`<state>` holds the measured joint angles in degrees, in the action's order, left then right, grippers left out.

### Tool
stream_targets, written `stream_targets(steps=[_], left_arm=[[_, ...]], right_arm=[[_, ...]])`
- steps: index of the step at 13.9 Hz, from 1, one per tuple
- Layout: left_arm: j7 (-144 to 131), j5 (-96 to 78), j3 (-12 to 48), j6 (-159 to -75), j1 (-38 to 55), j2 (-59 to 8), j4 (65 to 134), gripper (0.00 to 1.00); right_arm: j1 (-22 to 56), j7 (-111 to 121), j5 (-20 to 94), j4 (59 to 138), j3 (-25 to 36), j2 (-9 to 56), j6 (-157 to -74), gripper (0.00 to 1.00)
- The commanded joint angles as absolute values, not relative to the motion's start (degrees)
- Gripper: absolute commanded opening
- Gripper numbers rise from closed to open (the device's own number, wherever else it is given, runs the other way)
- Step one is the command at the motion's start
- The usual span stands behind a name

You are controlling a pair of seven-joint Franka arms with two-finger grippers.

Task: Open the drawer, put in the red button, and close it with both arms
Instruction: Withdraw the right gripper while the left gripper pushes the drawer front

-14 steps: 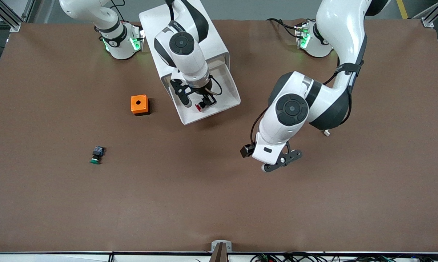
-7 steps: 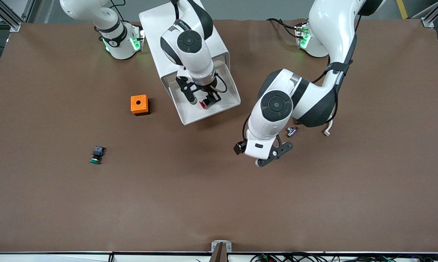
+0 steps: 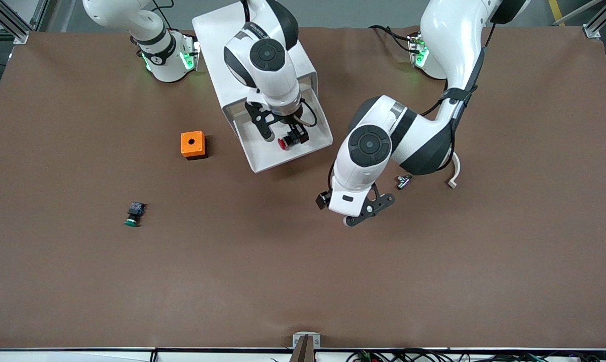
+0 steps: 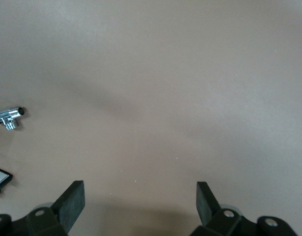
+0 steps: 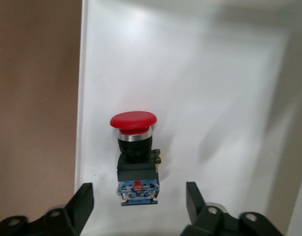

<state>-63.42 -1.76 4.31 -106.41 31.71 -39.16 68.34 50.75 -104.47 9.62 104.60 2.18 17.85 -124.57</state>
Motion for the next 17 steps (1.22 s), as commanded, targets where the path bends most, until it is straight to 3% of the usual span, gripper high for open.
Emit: stream_targets(steps=[1, 7, 13, 17], left_arm=[[-64.34, -1.23, 4.66, -106.79, 32.08, -38.76, 68.73, 1.0], [-64.34, -1.32, 4.66, -106.7, 34.89, -39.2, 69.34, 1.0], [-64.25, -1.32, 4.66, -106.79, 38.14, -40.6, 69.78, 1.0], [-64.16, -1.32, 4.66, -106.79, 40.42, -41.22, 70.84, 1.0]], right_arm=[[47.83, -99.88, 9.76, 98.89, 2.64, 18.98, -119.29, 1.0], [35.71, -71.93, 9.76, 94.92, 2.72, 15.65, -108.3, 1.0], [20.86, -44.61, 9.84, 93.34, 2.72, 6.78, -91.0, 1.0], [11.1, -27.47, 9.67, 93.34, 2.72, 2.65, -84.83, 1.0]])
